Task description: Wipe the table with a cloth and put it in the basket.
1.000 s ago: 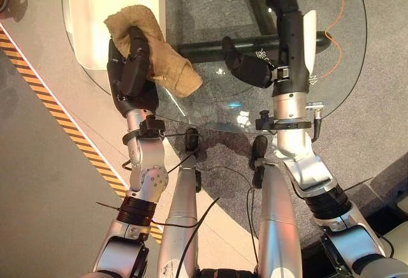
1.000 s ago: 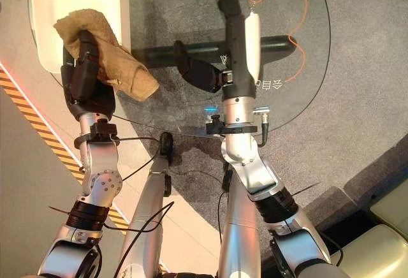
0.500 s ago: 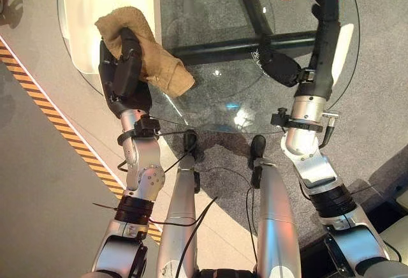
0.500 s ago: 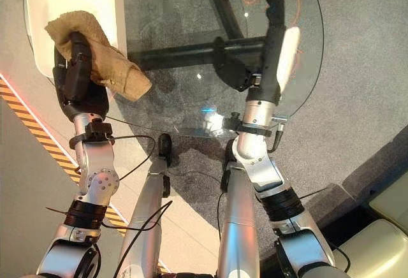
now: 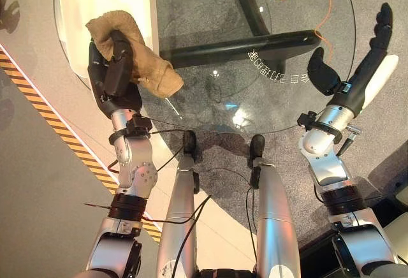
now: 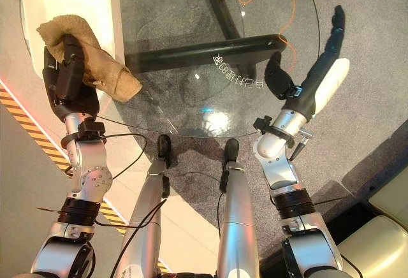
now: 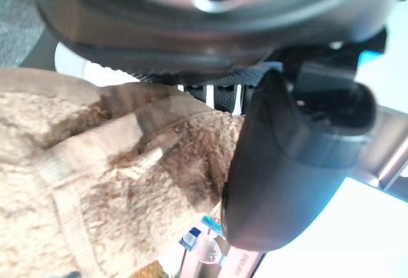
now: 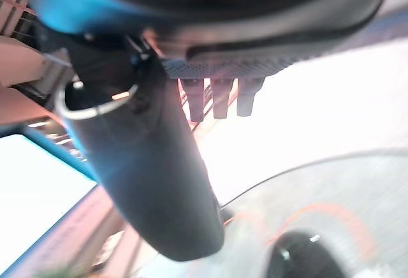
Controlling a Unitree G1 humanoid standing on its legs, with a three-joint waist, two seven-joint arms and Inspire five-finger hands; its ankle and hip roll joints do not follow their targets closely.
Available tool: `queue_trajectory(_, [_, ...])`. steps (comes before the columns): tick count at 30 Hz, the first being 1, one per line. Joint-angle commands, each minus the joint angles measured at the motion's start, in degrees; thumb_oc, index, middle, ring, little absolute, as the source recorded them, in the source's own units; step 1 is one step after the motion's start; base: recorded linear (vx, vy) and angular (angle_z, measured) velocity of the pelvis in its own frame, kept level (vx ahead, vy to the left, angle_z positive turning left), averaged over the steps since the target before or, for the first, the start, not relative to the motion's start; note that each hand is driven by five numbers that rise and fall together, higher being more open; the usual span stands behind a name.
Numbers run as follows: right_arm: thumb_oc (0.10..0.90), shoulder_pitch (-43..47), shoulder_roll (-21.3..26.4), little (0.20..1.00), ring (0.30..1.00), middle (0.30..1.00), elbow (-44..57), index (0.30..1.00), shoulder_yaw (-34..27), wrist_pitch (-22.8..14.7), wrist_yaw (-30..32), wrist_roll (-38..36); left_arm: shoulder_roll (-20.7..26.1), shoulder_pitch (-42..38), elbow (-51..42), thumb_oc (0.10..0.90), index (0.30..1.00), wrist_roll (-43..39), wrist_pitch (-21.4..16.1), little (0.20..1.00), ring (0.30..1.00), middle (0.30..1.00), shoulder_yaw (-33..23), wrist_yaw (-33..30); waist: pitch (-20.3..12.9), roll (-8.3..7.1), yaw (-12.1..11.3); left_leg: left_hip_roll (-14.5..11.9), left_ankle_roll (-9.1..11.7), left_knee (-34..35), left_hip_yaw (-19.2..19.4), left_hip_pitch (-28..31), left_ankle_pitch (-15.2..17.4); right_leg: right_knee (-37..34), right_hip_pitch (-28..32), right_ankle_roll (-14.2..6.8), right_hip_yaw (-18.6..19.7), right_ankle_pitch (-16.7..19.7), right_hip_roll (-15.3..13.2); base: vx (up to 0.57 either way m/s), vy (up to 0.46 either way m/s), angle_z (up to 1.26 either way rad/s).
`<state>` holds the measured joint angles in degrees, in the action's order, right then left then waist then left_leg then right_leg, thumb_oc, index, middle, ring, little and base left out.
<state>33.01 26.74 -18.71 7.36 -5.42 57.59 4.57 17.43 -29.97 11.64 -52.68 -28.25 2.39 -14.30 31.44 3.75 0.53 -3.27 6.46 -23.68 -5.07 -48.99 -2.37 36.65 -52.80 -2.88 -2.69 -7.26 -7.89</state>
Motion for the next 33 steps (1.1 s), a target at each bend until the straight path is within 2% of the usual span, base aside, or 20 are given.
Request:
queue_trajectory(1, [0.8, 1.9, 3.5, 0.9, 0.9, 0.9, 0.2, 0.9, -3.8, -3.7, 7.6, -0.1, 4.6, -7.4, -4.1, 0.1, 0.3, 4.7, -10.2, 0.2, 0.3, 0.3, -5.6, 3.3, -1.6, -0.36, 0.1, 5.2, -5.7, -0.3, 4.6, 2.7, 4.3, -5.6, 3.6, 0.8, -1.7, 1.3, 6.4, 0.0, 0.0, 0.0])
queue_trajectory(4, [0.8, 1.8, 4.4, 0.9, 0.9, 0.9, -7.2, 0.9, -4.2, -5.7, 10.5, -3.1, 5.9, -8.5, -2.2, 0.1, 0.3, 5.7, -10.6, 0.2, 0.3, 0.3, -5.8, 1.6, -1.6, -0.09, 0.0, 5.1, -5.6, -0.4, 4.6, 2.5, 4.5, -5.4, 3.5, 0.8, -1.8, 1.2, 6.5, 0.0, 0.0, 0.0])
queue_trajectory(12, [0.8, 3.5, 6.5, 0.9, 0.9, 0.9, -22.3, 0.9, -2.7, -8.1, 10.2, -9.7, 9.8, -13.8, 3.6, 0.1, 0.3, 8.0, -10.4, 0.2, 0.3, 0.3, -4.7, -3.3, -1.6, 0.27, 0.1, 4.8, -5.4, -0.7, 4.7, 1.8, 4.8, -5.7, 3.2, 1.0, -1.7, 1.1, 6.3, 0.0, 0.002, -0.01])
queue_trajectory(17, [0.8, 4.6, 7.3, 0.9, 0.9, 0.9, -29.3, 0.9, -0.3, -7.2, 7.7, -13.4, 12.8, -18.5, 7.7, 0.1, 0.3, 13.6, -9.2, 0.2, 0.3, 0.3, -2.7, -8.3, -1.6, 0.06, 0.3, 4.5, -5.5, -0.7, 5.0, 1.4, 4.8, -6.0, 2.9, 1.3, -1.8, 1.2, 6.4, 0.0, 0.0, 0.0])
queue_trajectory(23, [0.8, 5.2, 7.4, 0.9, 0.9, 0.9, -37.3, 0.9, 1.1, -9.0, 4.1, -14.8, 17.2, -24.1, 13.4, 0.1, 0.3, 17.3, -7.8, 0.2, 0.3, 0.3, -0.1, -13.7, -1.6, 0.3, 0.6, 4.1, -5.5, -1.1, 5.3, 1.1, 5.0, -5.8, 2.6, 1.6, -1.8, 1.0, 6.4, 0.0, 0.0, 0.0])
queue_trajectory(28, [0.8, 5.9, 6.7, 0.9, 0.9, 0.9, -42.5, 0.9, 2.1, -9.8, 1.9, -15.4, 19.7, -28.6, 18.2, 0.1, 0.3, 14.4, -6.9, 0.2, 0.3, 0.3, 2.3, -15.9, -1.6, 0.37, 1.0, 3.9, -5.5, -1.5, 5.4, 0.6, 5.1, -5.6, 2.1, 1.7, -1.7, 0.9, 6.5, 0.0, 0.0, 0.0])
queue_trajectory(31, [0.8, 7.0, 6.7, 0.9, 0.9, 0.9, -46.1, 0.9, 2.7, -10.1, -0.4, -15.5, 21.3, -31.1, 22.2, 0.1, 0.3, 15.2, -6.3, 0.2, 0.3, 0.3, 3.7, -18.0, -1.6, 0.36, 1.1, 3.8, -5.5, -1.6, 5.5, 0.4, 5.2, -5.4, 1.8, 1.8, -1.6, 0.8, 6.6, 0.0, 0.0, 0.0])
queue_trajectory(33, [0.8, 7.4, 6.6, 0.9, 0.9, 0.9, -48.0, 0.9, 3.4, -9.1, -3.1, -15.6, 22.6, -32.9, 25.2, 0.1, 0.3, 16.7, -5.6, 0.2, 0.3, 0.3, 4.8, -19.8, -1.6, 0.33, 1.3, 3.7, -5.5, -1.8, 5.6, 0.2, 5.2, -5.3, 1.6, 1.8, -1.6, 0.8, 6.6, 0.0, 0.0, 0.0])
